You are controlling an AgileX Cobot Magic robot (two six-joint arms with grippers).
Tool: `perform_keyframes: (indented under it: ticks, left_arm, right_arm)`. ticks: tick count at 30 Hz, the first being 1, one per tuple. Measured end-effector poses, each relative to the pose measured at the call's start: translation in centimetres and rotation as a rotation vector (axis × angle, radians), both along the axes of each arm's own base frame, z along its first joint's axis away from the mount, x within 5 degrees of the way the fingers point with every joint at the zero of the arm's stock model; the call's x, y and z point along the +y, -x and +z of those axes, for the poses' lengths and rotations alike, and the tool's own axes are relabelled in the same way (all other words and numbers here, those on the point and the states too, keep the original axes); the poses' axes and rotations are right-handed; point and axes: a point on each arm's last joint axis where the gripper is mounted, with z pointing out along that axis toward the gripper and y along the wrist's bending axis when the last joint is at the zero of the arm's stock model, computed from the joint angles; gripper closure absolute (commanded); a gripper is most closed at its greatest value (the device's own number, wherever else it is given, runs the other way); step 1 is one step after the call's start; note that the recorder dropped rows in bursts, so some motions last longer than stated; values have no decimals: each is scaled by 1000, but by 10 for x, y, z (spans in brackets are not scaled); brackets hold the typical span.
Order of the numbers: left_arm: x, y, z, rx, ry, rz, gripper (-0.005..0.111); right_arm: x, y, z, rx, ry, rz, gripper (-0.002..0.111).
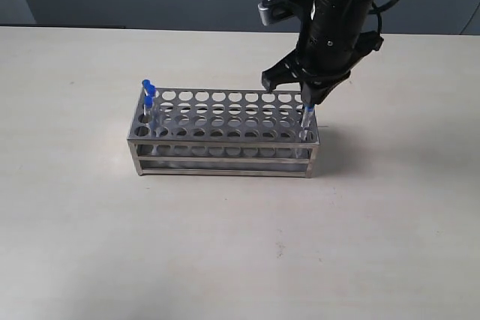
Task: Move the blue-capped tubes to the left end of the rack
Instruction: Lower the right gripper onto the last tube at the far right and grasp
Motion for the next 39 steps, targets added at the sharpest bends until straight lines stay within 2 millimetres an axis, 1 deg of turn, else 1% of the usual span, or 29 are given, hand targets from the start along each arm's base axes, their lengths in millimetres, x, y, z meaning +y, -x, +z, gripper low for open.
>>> perform_keyframes:
  ticks: [2, 3, 6, 8, 10, 20, 31, 36, 39]
  left_arm:
    - [0, 0, 0, 0, 0, 0, 106]
    - [0, 0, 0, 0, 0, 0, 106]
    - [0, 0, 0, 0, 0, 0, 106]
    - [0, 0, 0, 0, 0, 0, 106]
    - [0, 0, 0, 0, 0, 0, 106]
    - [0, 0, 0, 0, 0, 0, 106]
    - [0, 0, 0, 0, 0, 0, 106]
    - [0, 0, 0, 0, 0, 0, 106]
    - [0, 0, 0, 0, 0, 0, 106]
  right_arm:
    - [1, 1, 0, 7, -13, 0, 101]
    - [2, 1, 0, 8, -17, -1, 95]
    - [1, 1, 0, 10, -15, 3, 85]
    - [1, 1, 0, 15, -11, 3, 79]
    - [1, 1, -1, 20, -8, 3, 75]
    - [2, 1, -1, 13, -14, 5, 75]
    - [3, -3, -6, 1, -10, 6, 75]
    - [3, -5, -20, 28, 20, 9, 75]
    - [3, -5, -21, 30, 24, 10, 75]
